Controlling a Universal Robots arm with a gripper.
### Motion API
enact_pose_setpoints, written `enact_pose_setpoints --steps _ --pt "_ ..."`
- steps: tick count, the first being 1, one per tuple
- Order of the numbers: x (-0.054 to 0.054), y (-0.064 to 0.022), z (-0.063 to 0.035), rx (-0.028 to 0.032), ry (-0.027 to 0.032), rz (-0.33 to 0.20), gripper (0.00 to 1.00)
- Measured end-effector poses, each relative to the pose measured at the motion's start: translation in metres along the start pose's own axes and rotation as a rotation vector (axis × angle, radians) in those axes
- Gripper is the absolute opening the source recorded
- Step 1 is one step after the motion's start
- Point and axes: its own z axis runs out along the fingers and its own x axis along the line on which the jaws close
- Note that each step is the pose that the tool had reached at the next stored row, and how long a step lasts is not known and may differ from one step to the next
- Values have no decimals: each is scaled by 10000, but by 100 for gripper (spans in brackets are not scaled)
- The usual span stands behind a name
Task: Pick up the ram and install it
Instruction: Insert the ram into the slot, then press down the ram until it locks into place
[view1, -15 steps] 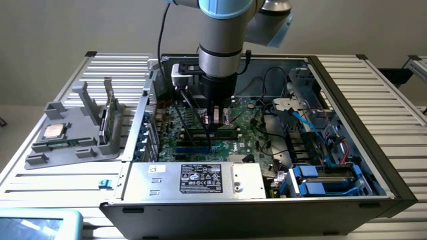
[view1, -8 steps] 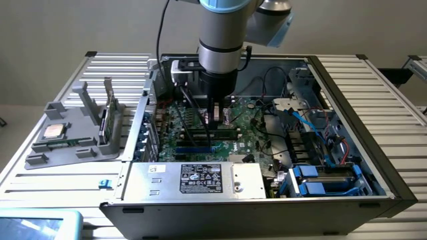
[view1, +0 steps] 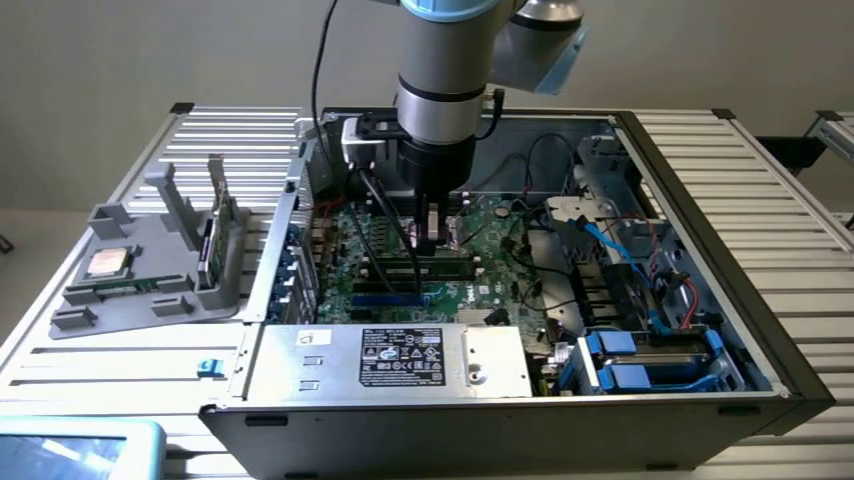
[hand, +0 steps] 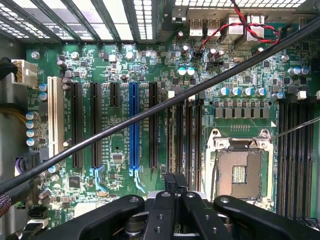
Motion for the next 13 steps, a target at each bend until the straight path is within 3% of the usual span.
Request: enact_pose_setpoints --steps 6,10,13 --pt "0 0 0 2 1 0 9" --pt "0 0 1 55 -6 -2 9" --pt "1 -1 21 60 -6 -2 9"
